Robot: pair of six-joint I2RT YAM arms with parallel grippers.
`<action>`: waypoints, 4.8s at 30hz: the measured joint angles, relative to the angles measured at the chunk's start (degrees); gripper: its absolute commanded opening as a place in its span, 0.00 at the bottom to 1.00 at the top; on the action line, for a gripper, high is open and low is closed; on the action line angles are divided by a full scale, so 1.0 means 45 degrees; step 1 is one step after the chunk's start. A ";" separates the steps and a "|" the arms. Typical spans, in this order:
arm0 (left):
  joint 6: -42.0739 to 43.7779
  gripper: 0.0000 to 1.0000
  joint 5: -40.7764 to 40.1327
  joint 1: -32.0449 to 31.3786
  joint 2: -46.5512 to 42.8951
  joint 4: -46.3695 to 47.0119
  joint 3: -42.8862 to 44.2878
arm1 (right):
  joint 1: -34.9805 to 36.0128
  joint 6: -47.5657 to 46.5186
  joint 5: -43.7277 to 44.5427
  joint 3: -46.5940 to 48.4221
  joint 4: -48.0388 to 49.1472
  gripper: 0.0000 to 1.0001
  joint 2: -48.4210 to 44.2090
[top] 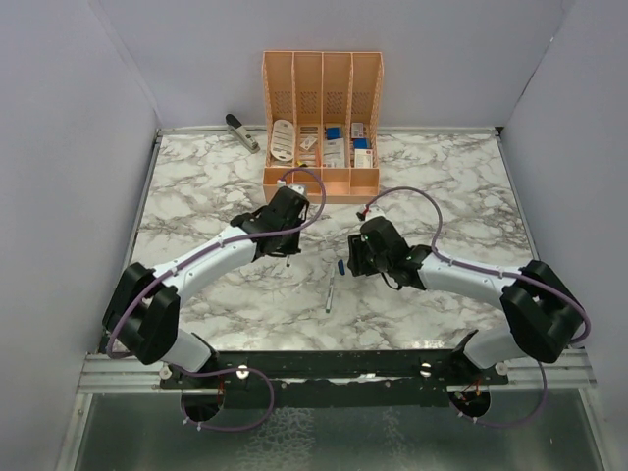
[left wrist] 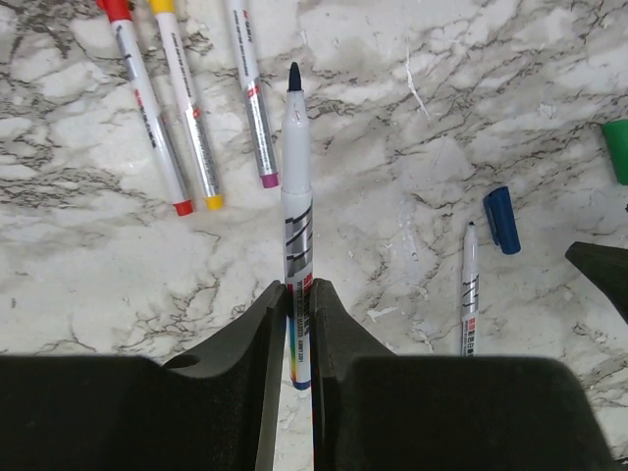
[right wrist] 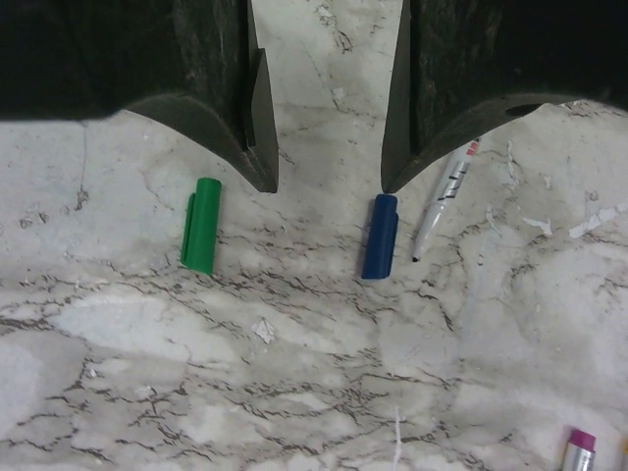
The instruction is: Insert the pens into the pen caps
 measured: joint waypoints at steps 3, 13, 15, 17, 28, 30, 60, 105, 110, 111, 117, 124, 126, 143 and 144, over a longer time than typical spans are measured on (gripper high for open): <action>-0.0005 0.00 -0.0034 0.0253 -0.0311 0.0063 -0.0058 | 0.0000 -0.0189 -0.0340 0.0408 0.0189 0.47 0.0432; -0.0053 0.00 -0.0049 0.0869 -0.0529 0.0034 -0.0534 | 0.0063 -0.0612 -0.1010 0.0962 0.0296 0.48 0.1481; -0.0053 0.00 -0.0049 0.0889 -0.0529 0.0049 -0.0534 | 0.0097 -0.0646 -0.1088 0.0962 0.0282 0.48 0.1588; -0.0058 0.00 -0.0049 0.0894 -0.0529 0.0049 -0.0534 | 0.0141 -0.0695 -0.1166 0.0962 0.0277 0.48 0.1651; -0.0087 0.00 -0.0049 0.0913 -0.0534 0.0058 -0.0534 | 0.0209 -0.0733 -0.1185 0.1413 0.0209 0.46 0.2603; -0.0087 0.00 -0.0044 0.0913 -0.0534 0.0058 -0.0534 | 0.0257 -0.0733 -0.1185 0.1564 0.0209 0.45 0.2773; 0.0044 0.00 -0.0039 0.1307 -0.0554 0.0180 -0.0534 | 0.1389 0.0325 0.1248 0.3303 -0.1821 0.20 0.4114; 0.1243 0.00 0.7499 0.1418 -0.3565 0.7393 -0.2963 | -0.1171 -0.1054 0.1195 0.1219 0.3434 0.01 -0.4692; 0.0427 0.00 0.9549 0.1394 -0.3468 0.9360 -0.3385 | -0.1171 -0.0709 -0.0112 0.0243 0.5537 0.01 -0.5105; 0.0296 0.00 0.9840 0.1375 -0.3405 0.9622 -0.3376 | -0.1171 -0.0627 -0.0379 0.0083 0.5940 0.01 -0.5119; 0.0097 0.00 1.0792 0.1005 -0.3172 1.0224 -0.3274 | -0.1171 -0.0432 -0.1467 -0.0034 0.7087 0.01 -0.5085; 0.0039 0.00 1.0977 0.0515 -0.2773 1.0477 -0.3215 | -0.1171 -0.0141 -0.2302 -0.0228 0.8548 0.01 -0.5085; 0.0010 0.00 1.0977 0.0457 -0.2681 1.0501 -0.3215 | -0.1171 -0.0097 -0.2443 -0.0345 0.8922 0.01 -0.5051; -0.0525 0.00 1.0909 0.0384 -0.2642 1.1545 -0.3215 | -0.1171 0.0058 -0.2531 -0.1010 1.0054 0.01 -0.4755; -0.0544 0.00 1.0909 0.0384 -0.2642 1.1565 -0.3215 | -0.1171 0.0058 -0.2531 -0.1010 1.0093 0.01 -0.4716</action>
